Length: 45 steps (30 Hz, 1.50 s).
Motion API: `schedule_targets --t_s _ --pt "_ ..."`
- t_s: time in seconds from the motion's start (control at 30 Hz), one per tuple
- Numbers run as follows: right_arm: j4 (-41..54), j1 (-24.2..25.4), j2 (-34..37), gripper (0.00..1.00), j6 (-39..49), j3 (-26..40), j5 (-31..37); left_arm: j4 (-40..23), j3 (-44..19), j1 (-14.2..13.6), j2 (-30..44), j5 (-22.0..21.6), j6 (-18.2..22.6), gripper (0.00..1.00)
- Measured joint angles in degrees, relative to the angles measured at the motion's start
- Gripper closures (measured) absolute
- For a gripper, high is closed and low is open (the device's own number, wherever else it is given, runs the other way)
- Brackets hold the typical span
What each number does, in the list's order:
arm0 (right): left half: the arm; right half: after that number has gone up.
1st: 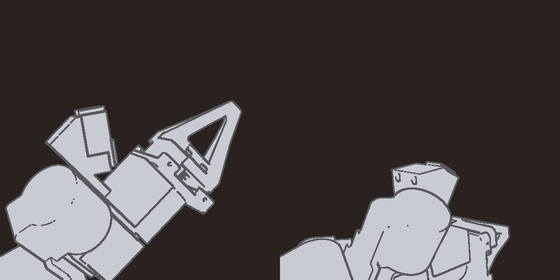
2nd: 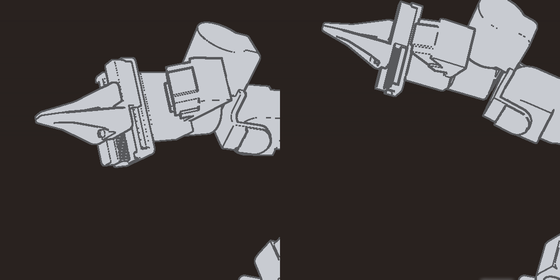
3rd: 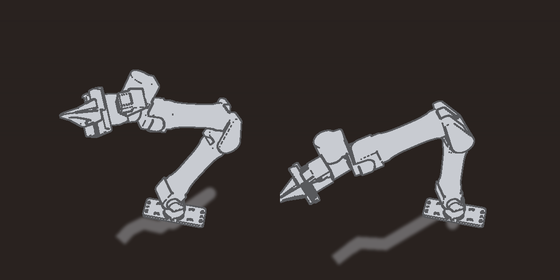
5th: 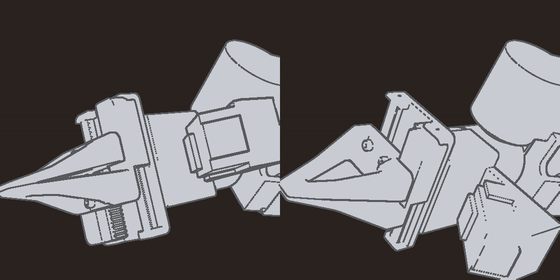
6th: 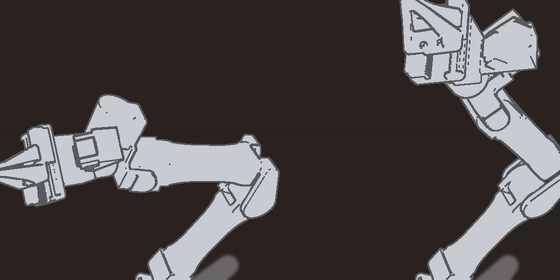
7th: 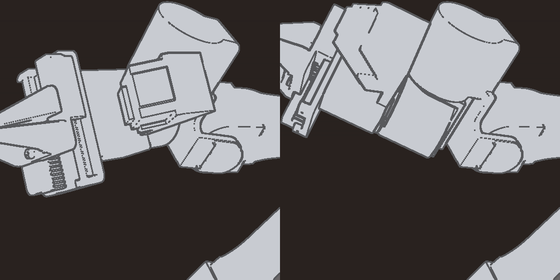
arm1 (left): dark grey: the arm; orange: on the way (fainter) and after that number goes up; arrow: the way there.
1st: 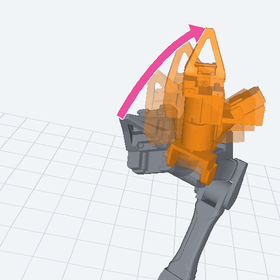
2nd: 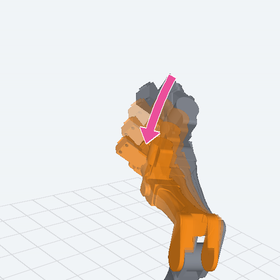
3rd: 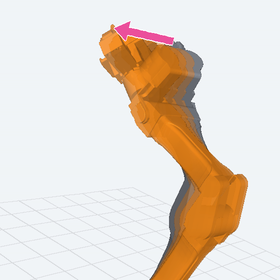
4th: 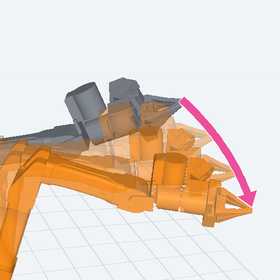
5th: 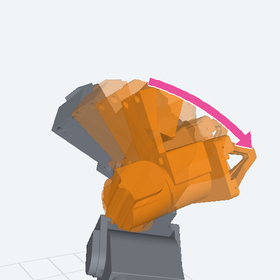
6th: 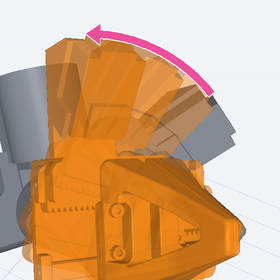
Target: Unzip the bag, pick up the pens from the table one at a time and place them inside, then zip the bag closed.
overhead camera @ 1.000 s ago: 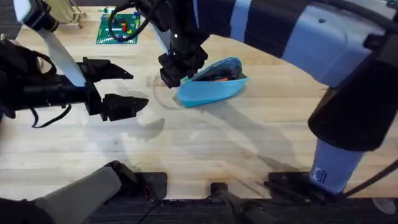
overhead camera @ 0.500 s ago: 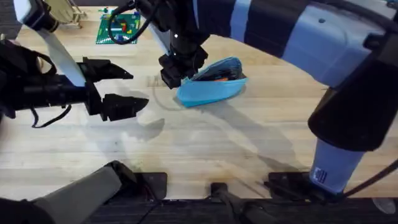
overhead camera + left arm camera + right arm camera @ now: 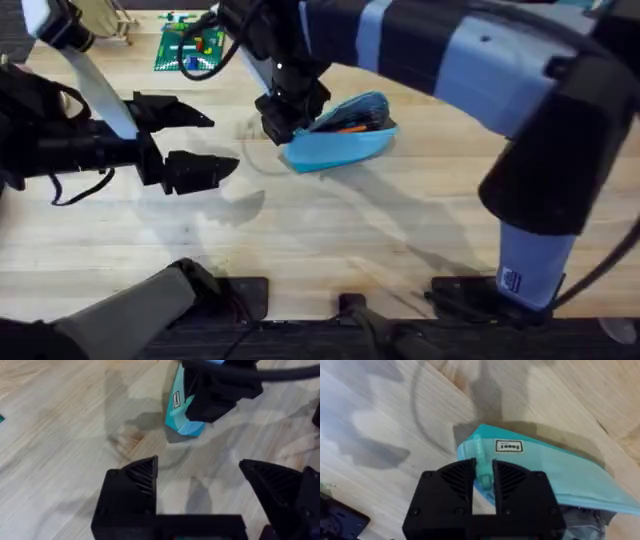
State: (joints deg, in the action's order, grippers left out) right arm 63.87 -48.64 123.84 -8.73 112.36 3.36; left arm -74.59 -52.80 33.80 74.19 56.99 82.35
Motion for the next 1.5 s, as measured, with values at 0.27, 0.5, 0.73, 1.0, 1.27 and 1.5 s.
schedule_targets --t_s 0.27,0.5,0.73,1.0,1.27,1.5 --pt "-0.2 0.0 0.8 0.873 0.0 0.0 0.0 0.0 0.0 0.0 0.0 0.0 0.0 0.007" --pt "-0.1 0.0 0.8 0.962 0.0 0.0 0.0 0.0 0.0 0.0 0.0 0.0 0.0 0.007" --pt "1.1 0.0 0.8 0.971 0.0 0.9 0.0 0.0 0.0 0.0 0.0 0.0 0.0 0.007" --pt "4.9 0.0 0.8 0.97 0.0 6.1 1.4 0.0 0.0 0.0 0.0 0.0 0.0 0.007" --pt "6.9 0.0 0.8 0.97 0.0 9.3 2.0 0.0 0.0 0.0 0.0 0.0 0.0 0.007" --pt "6.9 0.0 0.8 0.97 0.0 9.6 2.2 -0.2 0.0 0.0 0.0 0.0 0.0 0.007"
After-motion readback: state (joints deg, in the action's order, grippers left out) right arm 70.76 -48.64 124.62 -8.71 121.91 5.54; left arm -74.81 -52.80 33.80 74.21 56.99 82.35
